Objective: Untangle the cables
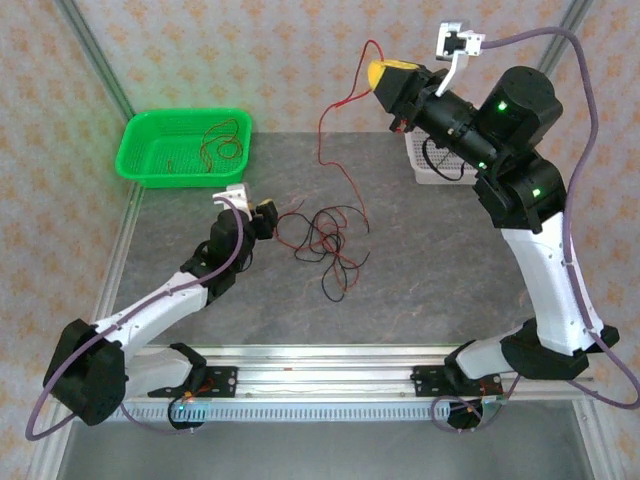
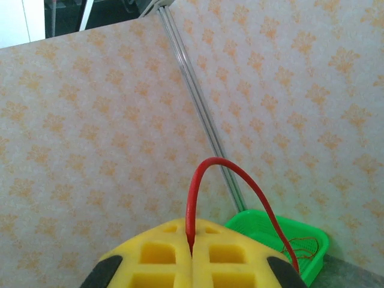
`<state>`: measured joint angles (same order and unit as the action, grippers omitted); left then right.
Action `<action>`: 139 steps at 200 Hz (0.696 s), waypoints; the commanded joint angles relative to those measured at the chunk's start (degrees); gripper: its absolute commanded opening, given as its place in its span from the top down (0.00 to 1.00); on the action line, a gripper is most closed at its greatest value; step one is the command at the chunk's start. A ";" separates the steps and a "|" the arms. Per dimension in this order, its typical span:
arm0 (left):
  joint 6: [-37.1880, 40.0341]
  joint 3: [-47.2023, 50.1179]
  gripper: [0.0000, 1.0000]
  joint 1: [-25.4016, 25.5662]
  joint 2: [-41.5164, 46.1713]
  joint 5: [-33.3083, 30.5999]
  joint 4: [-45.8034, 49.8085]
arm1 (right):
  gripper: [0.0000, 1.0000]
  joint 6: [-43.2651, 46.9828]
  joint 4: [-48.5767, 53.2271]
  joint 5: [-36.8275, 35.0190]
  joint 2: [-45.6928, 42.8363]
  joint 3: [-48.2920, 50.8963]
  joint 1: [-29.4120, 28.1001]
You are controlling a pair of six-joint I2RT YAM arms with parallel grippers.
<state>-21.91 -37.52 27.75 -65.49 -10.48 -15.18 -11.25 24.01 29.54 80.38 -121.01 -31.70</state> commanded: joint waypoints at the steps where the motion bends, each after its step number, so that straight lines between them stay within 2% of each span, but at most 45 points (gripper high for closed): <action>1: 1.87 -2.88 0.46 0.96 3.52 0.37 2.33 | 1.00 3.10 -1.30 0.51 0.34 -1.65 0.24; 38: 5.93 -8.57 0.41 1.19 8.18 1.17 7.38 | 1.00 9.01 2.97 3.62 0.48 -0.71 0.24; 75: 10.06 -15.21 0.39 1.23 10.59 7.11 11.69 | 1.00 21.48 12.00 8.62 0.74 0.26 0.24; 103: 13.00 -18.51 0.39 1.21 11.62 15.21 12.52 | 1.00 33.73 20.53 13.72 0.67 1.15 0.23; 139: 19.27 -22.91 0.37 1.41 11.10 31.61 14.05 | 1.00 46.39 28.26 16.64 0.26 2.95 0.26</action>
<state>-8.78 -56.99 28.67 -54.50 7.25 -3.60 22.13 44.53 41.69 81.28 -118.61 -31.70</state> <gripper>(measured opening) 0.619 0.050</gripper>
